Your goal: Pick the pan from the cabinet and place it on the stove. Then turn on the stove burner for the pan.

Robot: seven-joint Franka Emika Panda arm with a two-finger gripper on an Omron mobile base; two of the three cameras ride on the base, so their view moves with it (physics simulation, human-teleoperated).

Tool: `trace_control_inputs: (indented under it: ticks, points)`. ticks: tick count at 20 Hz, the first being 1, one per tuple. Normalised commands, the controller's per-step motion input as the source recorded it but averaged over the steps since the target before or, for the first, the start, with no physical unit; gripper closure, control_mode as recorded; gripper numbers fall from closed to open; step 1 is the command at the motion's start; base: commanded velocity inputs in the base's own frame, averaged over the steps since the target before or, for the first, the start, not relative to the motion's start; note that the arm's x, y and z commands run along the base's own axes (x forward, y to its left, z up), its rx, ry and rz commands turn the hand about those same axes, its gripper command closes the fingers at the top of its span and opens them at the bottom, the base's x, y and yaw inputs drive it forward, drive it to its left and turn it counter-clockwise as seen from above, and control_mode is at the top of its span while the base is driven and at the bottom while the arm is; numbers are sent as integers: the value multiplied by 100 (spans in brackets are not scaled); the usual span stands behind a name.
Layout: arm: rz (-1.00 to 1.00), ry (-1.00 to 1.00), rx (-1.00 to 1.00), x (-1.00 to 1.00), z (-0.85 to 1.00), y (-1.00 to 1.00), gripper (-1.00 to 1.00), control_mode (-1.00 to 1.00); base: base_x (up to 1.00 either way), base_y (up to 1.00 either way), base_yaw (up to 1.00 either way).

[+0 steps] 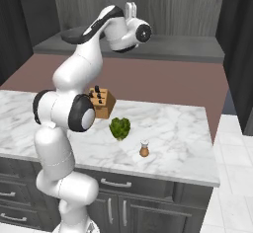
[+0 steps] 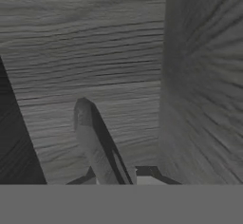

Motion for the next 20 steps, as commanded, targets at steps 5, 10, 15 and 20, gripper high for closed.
trace_control_inputs:
  ticks: [5, 10, 15, 20]
  points:
    - [-5, 0, -2, -53, 26, -41, 100, -100, 0, 0, 0]
    - [-6, 0, -4, -56, 27, -39, 100, -100, 0, 0, 0]
    - [-6, 0, -3, -56, 4, -46, 100, -100, 0, 0, 0]
    - [-5, 0, 0, -37, 1, -19, 100, -100, 0, 0, 0]
